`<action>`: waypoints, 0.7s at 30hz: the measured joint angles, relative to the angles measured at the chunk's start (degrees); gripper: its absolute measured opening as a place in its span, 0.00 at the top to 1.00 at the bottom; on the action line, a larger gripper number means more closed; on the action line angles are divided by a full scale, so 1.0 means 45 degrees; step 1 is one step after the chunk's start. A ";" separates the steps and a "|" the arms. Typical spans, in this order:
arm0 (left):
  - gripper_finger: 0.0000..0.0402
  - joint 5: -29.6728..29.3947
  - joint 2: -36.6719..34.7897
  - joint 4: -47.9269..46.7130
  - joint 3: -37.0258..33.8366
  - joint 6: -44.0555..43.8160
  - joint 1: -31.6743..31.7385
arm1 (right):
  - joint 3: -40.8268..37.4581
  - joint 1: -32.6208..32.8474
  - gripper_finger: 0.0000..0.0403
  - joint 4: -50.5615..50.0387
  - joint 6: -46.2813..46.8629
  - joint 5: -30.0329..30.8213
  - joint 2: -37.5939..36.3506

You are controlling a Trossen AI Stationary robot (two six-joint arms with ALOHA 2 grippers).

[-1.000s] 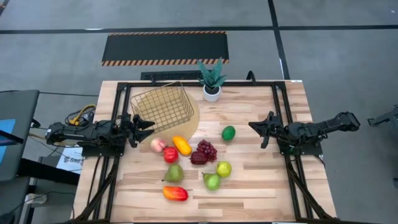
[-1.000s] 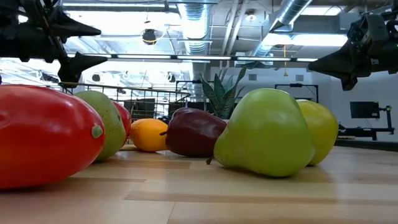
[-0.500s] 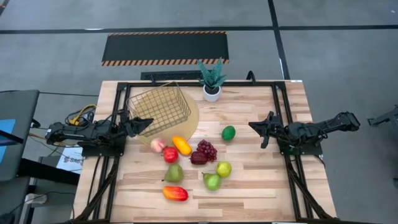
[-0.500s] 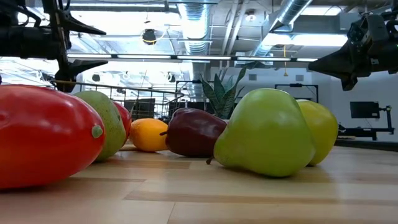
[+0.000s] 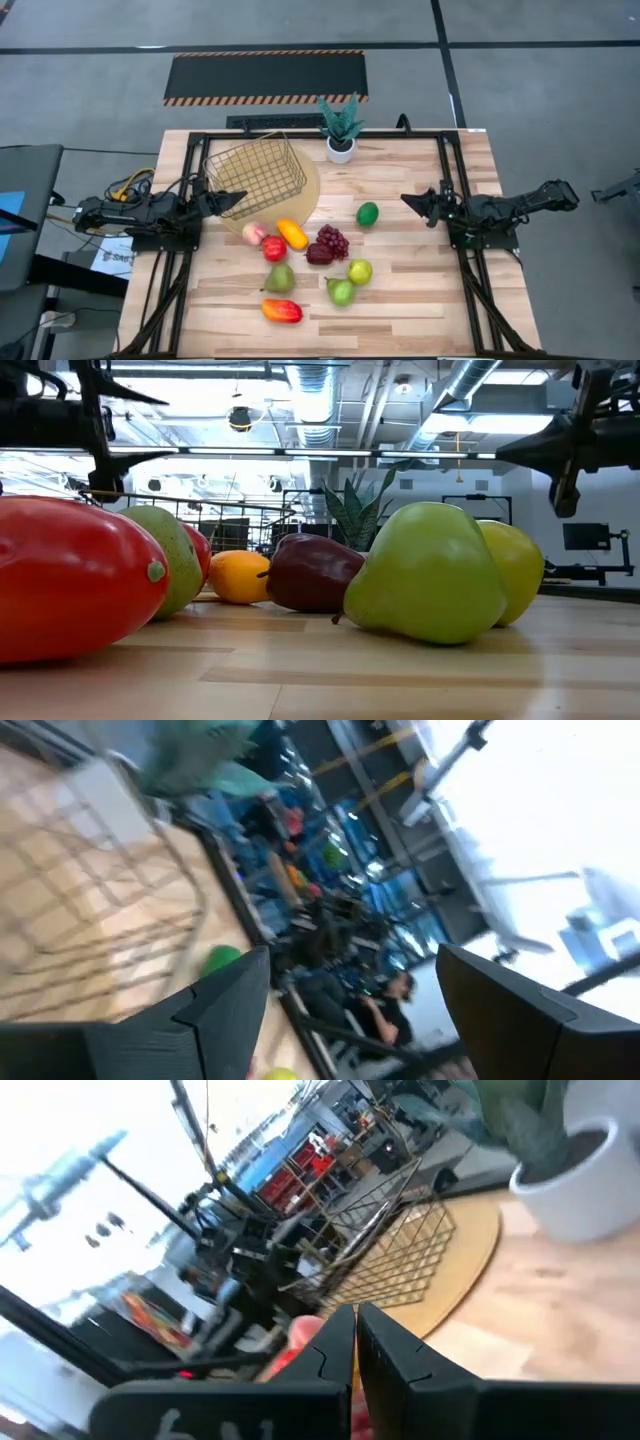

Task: Build produce basket
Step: Put the peach into the wire basket

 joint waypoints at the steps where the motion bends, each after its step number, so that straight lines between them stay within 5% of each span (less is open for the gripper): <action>1: 0.32 0.0186 -0.0001 0.0084 0.0046 0.0082 0.0000 | 0.0000 0.0003 0.91 0.0002 0.0386 -0.0086 0.0003; 12: 0.32 0.0495 0.0457 0.1051 0.3218 0.3762 0.0000 | 0.0005 -0.0408 0.91 0.2173 0.0156 -0.0146 0.0004; 16: 0.32 0.0970 0.1735 0.0543 0.4810 0.3891 0.0006 | 0.0294 -0.0554 0.91 0.4164 -0.0667 -0.0456 0.0005; 21: 0.32 0.3082 0.4277 -0.1658 0.7366 0.3500 0.0010 | 0.1683 -0.0536 0.90 0.4234 -0.3385 -0.0913 0.0037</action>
